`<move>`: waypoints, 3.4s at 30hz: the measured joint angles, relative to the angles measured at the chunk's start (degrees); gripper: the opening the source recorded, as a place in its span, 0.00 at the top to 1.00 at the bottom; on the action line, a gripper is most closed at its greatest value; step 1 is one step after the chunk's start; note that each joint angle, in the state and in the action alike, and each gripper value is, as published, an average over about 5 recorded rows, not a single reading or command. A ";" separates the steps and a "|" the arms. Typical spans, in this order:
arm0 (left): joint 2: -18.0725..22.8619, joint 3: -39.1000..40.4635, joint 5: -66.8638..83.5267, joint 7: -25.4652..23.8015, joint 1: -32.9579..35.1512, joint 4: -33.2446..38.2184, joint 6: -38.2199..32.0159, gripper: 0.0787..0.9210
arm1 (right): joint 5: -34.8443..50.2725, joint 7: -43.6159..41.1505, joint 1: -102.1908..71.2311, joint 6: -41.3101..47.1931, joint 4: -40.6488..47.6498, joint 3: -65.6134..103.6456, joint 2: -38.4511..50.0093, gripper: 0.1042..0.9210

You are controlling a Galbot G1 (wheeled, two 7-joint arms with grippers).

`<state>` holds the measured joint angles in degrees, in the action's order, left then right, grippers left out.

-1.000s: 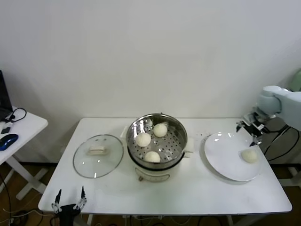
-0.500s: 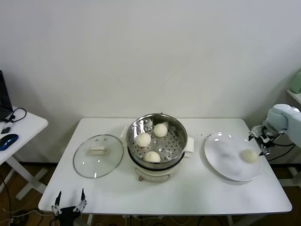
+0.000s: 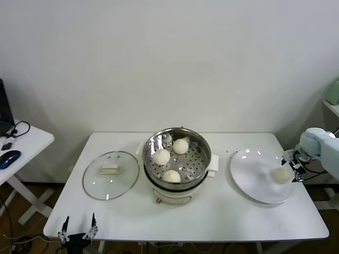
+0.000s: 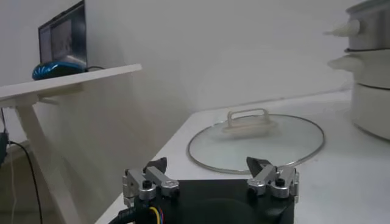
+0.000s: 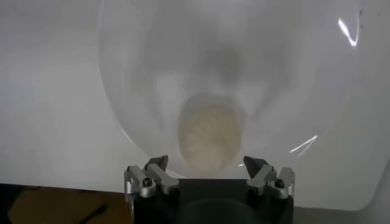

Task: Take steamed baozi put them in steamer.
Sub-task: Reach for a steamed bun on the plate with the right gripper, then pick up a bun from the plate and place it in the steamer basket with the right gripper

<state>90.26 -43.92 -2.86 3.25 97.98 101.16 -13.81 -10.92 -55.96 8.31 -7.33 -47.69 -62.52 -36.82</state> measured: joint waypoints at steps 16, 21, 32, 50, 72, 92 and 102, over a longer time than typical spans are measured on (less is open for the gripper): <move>-0.16 -0.12 -0.15 0.20 -0.08 -0.18 0.20 0.12 | -1.59 0.63 -3.78 0.13 2.66 5.29 -1.69 0.16; -0.16 -0.20 -0.15 0.24 -0.17 -0.17 0.26 0.12 | -1.65 0.49 -3.94 0.16 3.02 6.11 -1.89 0.29; -0.17 -0.29 -0.15 0.26 -0.08 -0.11 0.22 0.12 | 1.44 -0.11 -1.04 1.20 0.29 4.48 -0.38 0.41; -0.30 1.02 -0.40 0.23 -0.78 -0.06 0.19 0.12 | 32.87 0.22 32.17 13.68 -26.04 -18.75 5.68 0.41; -0.37 0.94 1.21 0.31 0.57 3.60 0.78 0.12 | 51.97 9.03 38.65 29.27 -43.58 -22.39 -7.52 0.39; -0.41 0.38 2.37 0.18 0.05 4.71 1.18 0.12 | 47.32 9.46 33.49 30.06 -33.72 -26.76 -18.48 0.39; -0.53 0.29 2.57 0.08 -0.29 4.13 1.12 0.12 | 46.10 9.26 31.99 30.03 -32.37 -27.89 -20.38 0.39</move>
<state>89.74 -43.63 -0.29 3.33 97.70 105.29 -12.70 35.18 -46.70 40.30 22.69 -80.06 -90.41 -57.19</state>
